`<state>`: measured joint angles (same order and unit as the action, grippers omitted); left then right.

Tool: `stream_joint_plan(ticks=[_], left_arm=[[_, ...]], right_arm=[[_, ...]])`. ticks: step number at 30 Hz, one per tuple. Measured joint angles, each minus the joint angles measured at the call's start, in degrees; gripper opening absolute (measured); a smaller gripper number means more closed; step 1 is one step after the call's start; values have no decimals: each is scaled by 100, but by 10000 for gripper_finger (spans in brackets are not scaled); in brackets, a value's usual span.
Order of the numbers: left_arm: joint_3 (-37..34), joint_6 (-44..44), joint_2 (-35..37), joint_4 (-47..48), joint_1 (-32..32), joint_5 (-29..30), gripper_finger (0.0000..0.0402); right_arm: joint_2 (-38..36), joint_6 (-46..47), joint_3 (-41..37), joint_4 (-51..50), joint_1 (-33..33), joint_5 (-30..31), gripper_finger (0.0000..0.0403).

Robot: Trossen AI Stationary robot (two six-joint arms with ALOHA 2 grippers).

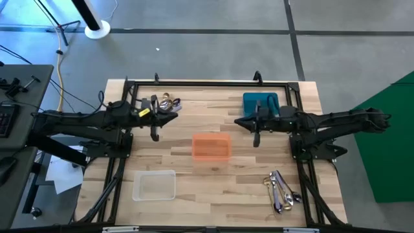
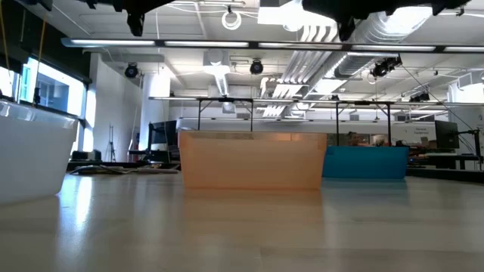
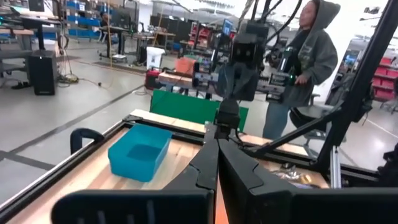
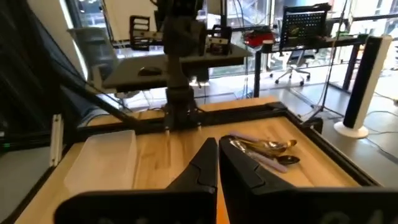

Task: Sort silverware by color (type)
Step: Put the top right violet spoon into the blue bin

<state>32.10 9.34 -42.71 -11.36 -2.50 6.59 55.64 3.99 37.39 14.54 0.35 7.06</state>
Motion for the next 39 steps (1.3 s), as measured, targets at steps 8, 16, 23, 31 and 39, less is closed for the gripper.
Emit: stream_joint_plan(ticks=[8, 16, 23, 31, 39], left_arm=[[2, -163, -248, -100, 0, -2, 3], [2, -251, -342, -99, 0, -2, 3], [2, -359, -340, -97, 0, -2, 3], [2, -358, -340, -95, 0, -2, 3], [2, -359, -340, -95, 0, 0, 3]], right_arm=[[56, -105, 127, 601, -305, -591, 0], [54, -105, 122, 600, -342, -714, 0], [54, -105, 118, 585, -342, -712, 0], [54, -146, 116, 510, -342, -712, 0], [54, -133, 113, 495, -342, -712, 0]])
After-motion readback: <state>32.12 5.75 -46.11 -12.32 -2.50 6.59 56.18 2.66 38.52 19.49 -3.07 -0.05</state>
